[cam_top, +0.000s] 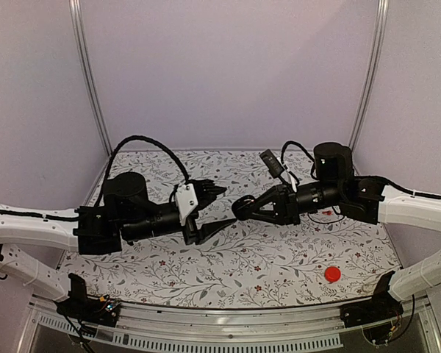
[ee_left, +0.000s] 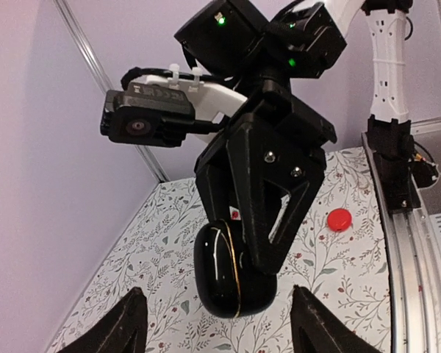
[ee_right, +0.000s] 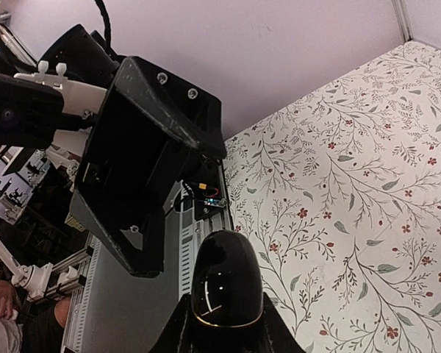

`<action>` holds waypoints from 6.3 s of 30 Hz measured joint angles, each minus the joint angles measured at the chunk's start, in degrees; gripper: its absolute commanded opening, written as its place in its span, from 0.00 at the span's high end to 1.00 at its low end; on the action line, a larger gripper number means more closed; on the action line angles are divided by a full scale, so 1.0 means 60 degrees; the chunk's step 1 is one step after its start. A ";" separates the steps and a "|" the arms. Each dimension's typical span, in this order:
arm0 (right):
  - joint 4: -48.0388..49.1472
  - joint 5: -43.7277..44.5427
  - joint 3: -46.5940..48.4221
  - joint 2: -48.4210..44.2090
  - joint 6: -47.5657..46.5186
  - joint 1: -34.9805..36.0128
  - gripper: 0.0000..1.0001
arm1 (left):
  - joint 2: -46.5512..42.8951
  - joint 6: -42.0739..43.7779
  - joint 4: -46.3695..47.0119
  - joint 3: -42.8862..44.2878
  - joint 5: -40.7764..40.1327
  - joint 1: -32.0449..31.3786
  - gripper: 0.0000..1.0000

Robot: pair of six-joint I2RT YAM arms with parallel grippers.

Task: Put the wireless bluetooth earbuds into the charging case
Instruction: Adjust both arms with the charging case at the center of the board, then open the charging case, then adjust both arms with the charging case.

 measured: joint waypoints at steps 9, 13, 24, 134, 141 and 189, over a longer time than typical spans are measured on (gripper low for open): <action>0.0004 0.0015 -0.0044 -0.0262 -0.0856 0.0000 0.90 | 0.0244 -0.1690 0.0106 0.0259 0.1322 0.0372 0.36; -0.0018 0.0011 -0.0044 -0.0382 -0.1067 0.0000 0.90 | 0.0696 -0.2215 0.0087 0.0525 0.1614 0.0532 0.38; -0.0102 0.0011 -0.0317 -0.0568 -0.1173 0.0000 0.89 | 0.0900 -0.2361 0.0200 0.0572 0.2109 0.0780 0.27; 0.1876 -0.0288 -0.0667 -0.1137 -0.1825 0.0149 1.00 | -0.0565 -0.4153 0.1712 -0.0845 0.4437 0.1858 0.43; 0.1938 -0.0750 -0.0667 -0.1129 -0.1909 0.0149 1.00 | -0.0306 -0.5020 0.1974 -0.0659 0.5082 0.1851 0.43; 0.3064 -0.0565 -0.0492 -0.0721 -0.1326 0.0204 0.97 | 0.0747 -0.5843 0.3960 -0.0703 0.4758 0.1275 0.52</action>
